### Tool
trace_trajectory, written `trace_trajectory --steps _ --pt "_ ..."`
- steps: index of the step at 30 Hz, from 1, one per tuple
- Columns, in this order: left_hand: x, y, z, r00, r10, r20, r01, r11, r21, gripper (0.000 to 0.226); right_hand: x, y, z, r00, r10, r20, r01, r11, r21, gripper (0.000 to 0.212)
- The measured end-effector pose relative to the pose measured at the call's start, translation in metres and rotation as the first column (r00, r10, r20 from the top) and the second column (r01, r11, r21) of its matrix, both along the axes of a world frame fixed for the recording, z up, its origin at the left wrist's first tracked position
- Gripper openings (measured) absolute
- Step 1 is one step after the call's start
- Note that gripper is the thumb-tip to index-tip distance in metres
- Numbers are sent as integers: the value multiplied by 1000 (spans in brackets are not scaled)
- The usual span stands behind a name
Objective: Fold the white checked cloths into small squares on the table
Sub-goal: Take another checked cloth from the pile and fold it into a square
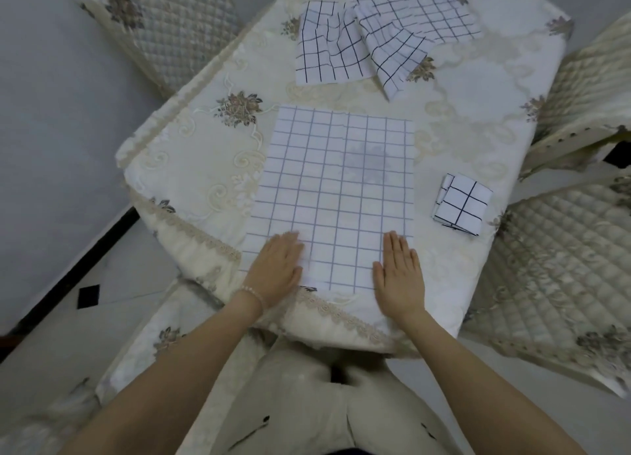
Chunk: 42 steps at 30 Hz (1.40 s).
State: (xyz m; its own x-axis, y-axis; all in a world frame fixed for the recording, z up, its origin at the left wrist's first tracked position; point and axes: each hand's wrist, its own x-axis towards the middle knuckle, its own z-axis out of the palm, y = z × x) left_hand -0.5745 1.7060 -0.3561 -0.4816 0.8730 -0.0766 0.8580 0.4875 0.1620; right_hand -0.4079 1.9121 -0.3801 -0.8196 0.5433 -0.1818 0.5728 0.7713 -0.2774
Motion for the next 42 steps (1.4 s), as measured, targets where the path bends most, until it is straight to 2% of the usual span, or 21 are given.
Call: trace_trajectory --steps 2,4,8,11,15,19,21,23,25,27,29,31,32,34,36,39,41,42 --pt "18 7 8 975 -222 -5 221 972 76 21 -1 -1 4 1000 5 12 -5 1000 -6 69" --pt "32 11 8 951 -308 21 307 951 35 17 -3 -2 8 999 11 31 -11 1000 -16 74" --pt "39 15 1 944 -324 -60 321 945 -58 20 -10 0 16 996 40 78 -40 999 2 83" --pt "38 17 1 912 -385 -141 363 918 -160 20 -11 -12 24 987 159 -29 -161 984 -81 79" --pt "30 28 12 900 -413 -135 375 895 -243 25 -13 -35 30 933 328 -148 -351 922 -164 64" --pt "24 37 25 898 -432 -85 380 859 -344 32 -15 -42 31 884 438 -161 -458 881 -119 64" --pt "22 40 37 914 -397 -80 351 876 -331 30 -15 -41 35 873 468 -139 -479 875 -66 61" --pt "22 44 55 942 -325 -85 299 926 -232 34 -16 -35 36 871 438 -225 -447 895 12 40" --pt "15 46 73 962 -254 -101 231 953 -195 49 -17 -25 43 861 380 -338 -394 919 29 13" --pt "1 43 73 966 -209 -149 193 975 -112 51 -17 -11 51 871 329 -364 -349 937 11 10" --pt "-9 40 84 983 -164 -88 161 986 -41 50 -18 7 61 896 263 -358 -283 959 -3 11" --pt "-20 32 87 989 -143 -21 144 985 95 33 -19 22 76 919 147 -366 -200 974 -110 10" --pt "-26 30 91 991 -125 39 120 985 121 25 -21 28 84 923 75 -377 -165 963 -212 9" --pt "-36 21 97 990 -75 120 67 996 63 52 -27 38 101 921 -65 -383 -114 897 -426 10" --pt "-45 15 102 989 -69 133 71 997 -14 65 -34 47 112 910 -154 -386 -72 856 -512 12" --pt "-69 7 99 986 45 161 -39 998 -42 37 -42 63 122 908 -202 -367 -36 835 -549 16" --pt "-83 1 104 947 180 264 -206 976 74 16 -44 77 123 909 -231 -347 -3 829 -559 12" --pt "-89 0 108 917 236 321 -287 950 121 20 -44 83 125 909 -245 -337 18 832 -555 12"
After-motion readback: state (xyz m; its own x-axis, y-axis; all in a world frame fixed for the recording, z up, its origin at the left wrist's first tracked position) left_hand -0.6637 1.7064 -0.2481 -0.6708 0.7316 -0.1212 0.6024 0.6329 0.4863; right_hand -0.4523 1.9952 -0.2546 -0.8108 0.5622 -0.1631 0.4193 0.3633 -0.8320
